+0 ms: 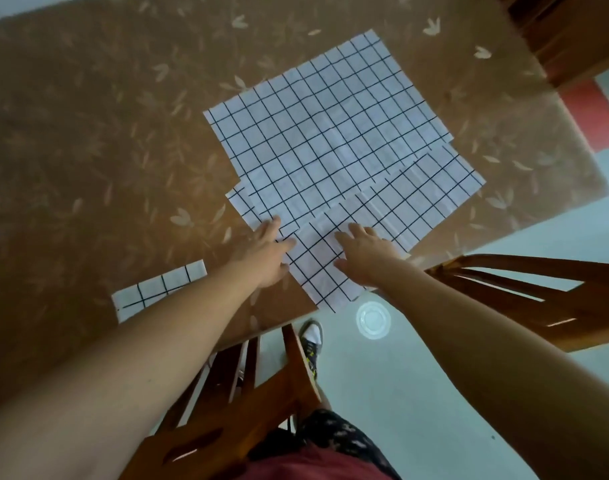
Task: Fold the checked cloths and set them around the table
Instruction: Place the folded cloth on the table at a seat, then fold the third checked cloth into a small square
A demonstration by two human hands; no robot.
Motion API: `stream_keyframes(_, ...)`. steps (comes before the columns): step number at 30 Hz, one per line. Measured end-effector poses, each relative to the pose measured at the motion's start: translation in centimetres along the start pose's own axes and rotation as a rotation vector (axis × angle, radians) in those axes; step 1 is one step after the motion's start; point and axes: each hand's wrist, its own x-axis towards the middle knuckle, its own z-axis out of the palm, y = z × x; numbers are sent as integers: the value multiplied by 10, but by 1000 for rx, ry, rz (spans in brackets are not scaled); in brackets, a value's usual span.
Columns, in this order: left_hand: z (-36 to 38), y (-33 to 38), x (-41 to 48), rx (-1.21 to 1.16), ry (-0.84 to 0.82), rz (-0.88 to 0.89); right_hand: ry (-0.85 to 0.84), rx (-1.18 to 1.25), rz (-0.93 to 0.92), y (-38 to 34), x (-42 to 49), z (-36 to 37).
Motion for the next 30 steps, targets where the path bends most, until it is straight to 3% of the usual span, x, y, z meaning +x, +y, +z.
stream_keyframes(6,12,5,16,6,16,-33,10,15,-42,2,11,4)
stream_keyframes(13,11,6,20,0,275,-5,49,32,-44,14,13,5)
stream_keyframes(20,1,7,-2,-183,526,134,277,30,-145,-5,25,-9)
stream_keyframes(26,1,-2,-31,-387,507,66,245,-155,-201,-29,37,-9)
stream_keyframes(30,8,-26,-49,-374,530,-1,262,-210,-209,-34,32,-11)
